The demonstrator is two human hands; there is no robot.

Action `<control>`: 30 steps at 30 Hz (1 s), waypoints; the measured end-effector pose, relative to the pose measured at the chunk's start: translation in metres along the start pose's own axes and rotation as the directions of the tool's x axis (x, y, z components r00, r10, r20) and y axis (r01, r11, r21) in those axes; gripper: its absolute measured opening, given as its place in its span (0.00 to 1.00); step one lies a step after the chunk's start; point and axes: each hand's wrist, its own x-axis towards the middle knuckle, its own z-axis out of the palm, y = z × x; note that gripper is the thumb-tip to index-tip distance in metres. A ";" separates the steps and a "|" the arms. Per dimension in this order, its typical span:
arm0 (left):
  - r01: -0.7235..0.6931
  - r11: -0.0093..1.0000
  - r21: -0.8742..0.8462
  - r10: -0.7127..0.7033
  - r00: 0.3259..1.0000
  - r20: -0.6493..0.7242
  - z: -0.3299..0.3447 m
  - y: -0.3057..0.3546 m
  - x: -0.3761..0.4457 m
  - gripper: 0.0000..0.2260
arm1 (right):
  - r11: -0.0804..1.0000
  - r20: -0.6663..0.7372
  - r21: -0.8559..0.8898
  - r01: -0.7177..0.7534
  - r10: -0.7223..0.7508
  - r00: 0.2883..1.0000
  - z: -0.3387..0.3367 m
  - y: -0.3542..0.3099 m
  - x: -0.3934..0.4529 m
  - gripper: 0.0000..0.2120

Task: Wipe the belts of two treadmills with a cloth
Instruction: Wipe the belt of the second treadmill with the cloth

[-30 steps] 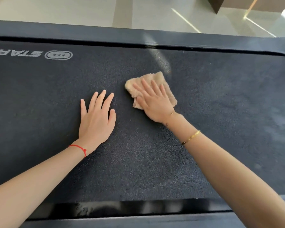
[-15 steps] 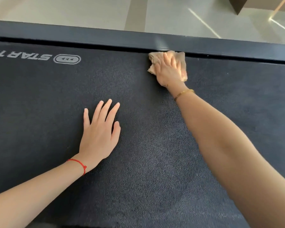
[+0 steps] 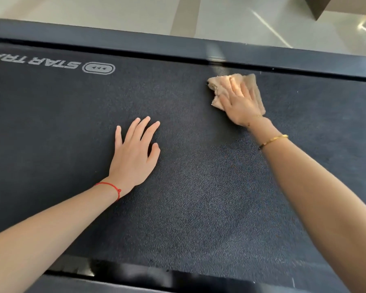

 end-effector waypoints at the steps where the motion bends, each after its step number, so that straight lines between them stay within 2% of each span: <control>1: 0.003 1.000 -0.001 -0.003 1.000 -0.003 0.000 0.001 0.000 0.25 | 1.000 0.001 -0.013 0.017 -0.017 1.000 0.001 0.000 -0.008 0.27; 5: 0.005 1.000 -0.001 -0.005 1.000 -0.014 0.000 0.002 0.000 0.24 | 0.980 0.051 -0.046 0.193 -0.191 0.980 0.017 -0.022 -0.067 0.25; 9: 0.010 1.000 -0.005 -0.010 1.000 -0.028 -0.002 0.004 -0.002 0.24 | 0.920 0.062 -0.032 0.391 -0.388 0.919 0.033 -0.048 -0.155 0.24; 12: 0.006 1.000 -0.003 -0.006 1.000 -0.017 -0.003 0.004 -0.002 0.23 | 0.889 0.072 -0.025 0.457 -0.455 0.888 0.041 -0.051 -0.200 0.26; 15: 0.000 1.000 0.003 0.000 1.000 -0.009 -0.003 0.003 -0.003 0.24 | 0.911 0.050 0.001 0.412 -0.412 0.910 0.039 -0.035 -0.198 0.25; 18: 0.001 1.000 0.004 -0.001 1.000 -0.009 -0.003 0.003 -0.003 0.24 | 0.981 -0.013 -0.036 0.190 -0.190 0.982 0.031 -0.015 -0.168 0.25; 20: -0.005 1.000 0.002 0.005 1.000 -0.017 -0.002 0.002 -0.002 0.23 | 0.996 -0.023 -0.032 0.085 -0.086 0.996 0.028 -0.015 -0.160 0.25; 22: -0.010 1.000 0.000 0.010 1.000 -0.023 -0.001 0.001 -0.002 0.23 | 0.996 -0.029 -0.019 0.084 -0.085 0.996 0.032 -0.028 -0.173 0.24; 24: -0.014 1.000 0.002 0.014 0.999 -0.037 0.000 0.001 -0.002 0.23 | 0.981 -0.003 -0.049 0.188 -0.188 0.982 0.040 -0.047 -0.202 0.24; 27: -0.020 1.000 -0.002 0.020 0.999 -0.045 0.002 0.000 -0.002 0.23 | 0.903 0.077 -0.090 0.421 -0.415 0.907 0.049 -0.069 -0.257 0.24; 30: -0.025 1.000 -0.004 0.025 0.999 -0.044 0.001 0.000 -0.002 0.23 | 0.875 0.096 -0.030 0.484 -0.479 0.872 0.054 -0.069 -0.294 0.25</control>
